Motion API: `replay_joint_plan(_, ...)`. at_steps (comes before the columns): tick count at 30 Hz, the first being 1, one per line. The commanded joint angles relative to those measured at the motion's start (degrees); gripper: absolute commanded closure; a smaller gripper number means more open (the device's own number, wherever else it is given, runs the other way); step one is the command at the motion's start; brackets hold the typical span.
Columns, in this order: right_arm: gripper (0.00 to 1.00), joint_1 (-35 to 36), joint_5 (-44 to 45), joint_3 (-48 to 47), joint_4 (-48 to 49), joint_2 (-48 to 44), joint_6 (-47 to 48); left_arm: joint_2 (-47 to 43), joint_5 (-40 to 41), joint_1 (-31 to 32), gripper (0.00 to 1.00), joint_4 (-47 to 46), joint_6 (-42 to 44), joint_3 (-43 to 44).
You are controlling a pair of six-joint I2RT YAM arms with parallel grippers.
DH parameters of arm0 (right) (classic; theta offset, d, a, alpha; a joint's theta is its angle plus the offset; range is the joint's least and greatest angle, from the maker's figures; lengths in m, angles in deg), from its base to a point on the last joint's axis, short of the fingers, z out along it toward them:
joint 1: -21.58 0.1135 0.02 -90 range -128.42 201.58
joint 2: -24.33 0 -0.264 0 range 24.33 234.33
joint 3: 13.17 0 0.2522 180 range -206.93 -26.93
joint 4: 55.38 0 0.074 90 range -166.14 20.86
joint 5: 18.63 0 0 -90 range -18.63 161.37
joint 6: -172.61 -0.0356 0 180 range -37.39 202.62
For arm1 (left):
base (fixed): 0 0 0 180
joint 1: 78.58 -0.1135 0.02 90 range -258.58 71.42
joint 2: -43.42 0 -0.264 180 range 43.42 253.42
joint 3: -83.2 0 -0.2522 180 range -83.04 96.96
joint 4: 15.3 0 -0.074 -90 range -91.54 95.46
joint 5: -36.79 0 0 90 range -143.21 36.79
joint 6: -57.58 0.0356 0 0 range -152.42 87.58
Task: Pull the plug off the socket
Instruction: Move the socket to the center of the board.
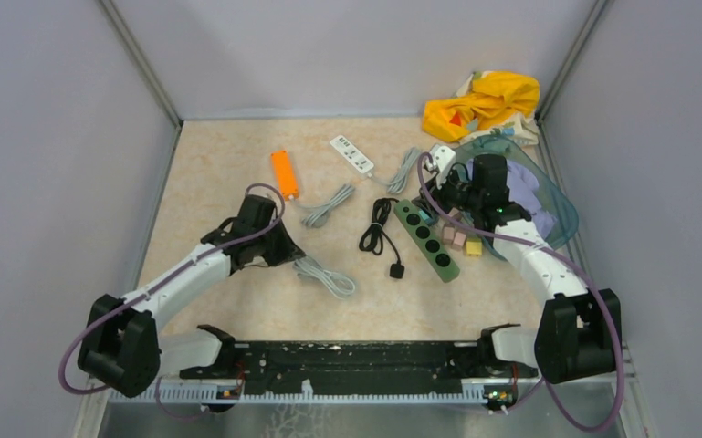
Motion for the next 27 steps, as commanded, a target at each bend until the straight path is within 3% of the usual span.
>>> replay_joint_plan(1, 0.46, -0.07, -1.06, -0.51, 1.25, -2.2, 0.65, -2.78, 1.78, 4.06, 1.0, -4.87, -6.27, -2.71)
replay_joint_plan(9, 0.46, -0.07, -1.2, -0.51, 1.24, -1.98, 0.61, -3.76, 6.36, 12.97, 1.0, -13.74, -16.18, -6.13)
replay_joint_plan(27, 0.46, -0.07, -1.38, -0.51, 1.2, -1.98, 0.7, 13.21, 6.11, 27.22, 0.98, -29.09, -20.46, -0.77)
